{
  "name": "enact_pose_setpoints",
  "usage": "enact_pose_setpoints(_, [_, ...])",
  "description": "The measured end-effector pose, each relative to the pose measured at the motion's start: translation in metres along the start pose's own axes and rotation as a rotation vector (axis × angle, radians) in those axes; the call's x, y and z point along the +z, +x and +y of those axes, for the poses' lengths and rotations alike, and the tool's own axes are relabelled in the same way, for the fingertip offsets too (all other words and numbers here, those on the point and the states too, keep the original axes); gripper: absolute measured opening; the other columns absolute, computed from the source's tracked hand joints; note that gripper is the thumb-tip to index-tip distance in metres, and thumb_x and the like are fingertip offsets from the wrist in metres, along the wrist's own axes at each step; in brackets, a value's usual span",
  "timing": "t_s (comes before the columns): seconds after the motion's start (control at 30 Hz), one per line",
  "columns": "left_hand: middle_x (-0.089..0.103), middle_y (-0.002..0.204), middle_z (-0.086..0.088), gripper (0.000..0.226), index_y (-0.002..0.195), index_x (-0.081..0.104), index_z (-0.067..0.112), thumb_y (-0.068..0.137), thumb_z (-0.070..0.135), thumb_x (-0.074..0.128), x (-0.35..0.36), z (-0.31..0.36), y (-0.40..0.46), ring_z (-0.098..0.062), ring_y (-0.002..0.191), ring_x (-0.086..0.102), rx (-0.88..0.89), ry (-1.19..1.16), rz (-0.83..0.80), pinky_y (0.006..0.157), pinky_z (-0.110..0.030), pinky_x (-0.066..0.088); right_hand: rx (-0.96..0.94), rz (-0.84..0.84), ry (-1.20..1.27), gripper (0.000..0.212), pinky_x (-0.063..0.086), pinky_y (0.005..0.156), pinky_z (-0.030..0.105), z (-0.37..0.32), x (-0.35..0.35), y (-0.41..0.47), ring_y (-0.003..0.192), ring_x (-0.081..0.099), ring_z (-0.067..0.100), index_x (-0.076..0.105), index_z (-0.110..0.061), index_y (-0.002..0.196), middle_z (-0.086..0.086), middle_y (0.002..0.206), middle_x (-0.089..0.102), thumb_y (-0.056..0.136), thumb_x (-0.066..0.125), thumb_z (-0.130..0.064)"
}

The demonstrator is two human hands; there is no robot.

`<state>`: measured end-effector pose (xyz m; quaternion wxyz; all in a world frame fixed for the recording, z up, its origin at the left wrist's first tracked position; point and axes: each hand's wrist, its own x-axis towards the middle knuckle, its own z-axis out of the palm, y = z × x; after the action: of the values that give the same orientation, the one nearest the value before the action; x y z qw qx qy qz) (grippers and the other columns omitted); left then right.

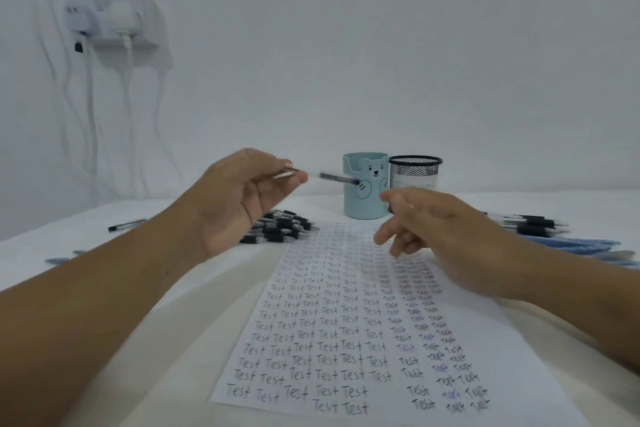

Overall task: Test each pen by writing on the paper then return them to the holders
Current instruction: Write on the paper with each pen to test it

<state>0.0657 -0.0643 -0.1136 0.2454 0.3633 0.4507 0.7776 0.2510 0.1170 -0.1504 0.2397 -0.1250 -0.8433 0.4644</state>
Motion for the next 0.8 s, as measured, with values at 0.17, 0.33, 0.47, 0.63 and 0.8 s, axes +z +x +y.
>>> enact_pose_setpoints(0.17, [0.074,0.089,-0.019,0.014,0.087,0.058,0.000,0.075,0.000,0.065,0.018,-0.025,-0.009,-0.032,0.097,0.075,-0.142,0.012,-0.142,0.077,-0.025,0.062,0.076,0.009,0.400,0.028,0.054,0.088,0.043,-0.002,-0.010,0.001,0.081,0.066,0.027,0.060,-0.012,0.125,0.014,0.099,0.075,0.108,0.040,-0.021])
enact_pose_setpoints(0.33, [0.076,0.087,-0.016,0.018,0.093,0.071,0.002,0.077,0.007,0.078,0.017,-0.038,-0.016,-0.033,0.091,0.074,-0.026,0.586,-0.154,0.084,-0.037,0.062,0.123,-0.010,0.711,0.031,0.056,0.079,0.036,-0.007,-0.019,0.004,0.074,0.066,0.026,0.067,-0.008,0.114,0.012,0.090,0.073,0.101,0.047,-0.028])
enact_pose_setpoints(0.47, [0.078,0.087,-0.012,0.010,0.083,0.073,0.005,0.078,0.006,0.081,0.024,-0.043,-0.022,-0.033,0.092,0.073,0.044,0.678,-0.126,0.097,-0.049,0.054,0.178,-0.173,0.803,0.046,0.054,0.078,0.037,-0.008,-0.023,0.002,0.076,0.066,0.026,0.070,-0.006,0.117,0.011,0.092,0.073,0.090,0.054,-0.039])
enact_pose_setpoints(0.63, [0.078,0.085,-0.009,0.010,0.074,0.075,0.013,0.077,0.008,0.084,0.028,-0.041,-0.026,-0.026,0.085,0.071,0.064,0.689,-0.106,0.098,-0.056,0.051,0.137,-0.182,0.815,0.034,0.054,0.073,0.034,-0.002,-0.026,0.003,0.074,0.063,0.024,0.077,-0.013,0.107,0.009,0.085,0.070,0.089,0.057,-0.032])
enact_pose_setpoints(0.8, [0.078,0.089,-0.005,0.010,0.077,0.074,0.013,0.075,0.016,0.083,0.036,-0.042,-0.028,-0.041,0.096,0.069,0.117,0.657,-0.131,0.099,-0.058,0.050,0.067,-0.214,0.639,0.068,0.053,0.073,0.036,-0.003,-0.015,0.000,0.073,0.061,0.024,0.069,-0.011,0.120,0.011,0.092,0.070,0.083,0.056,-0.066])
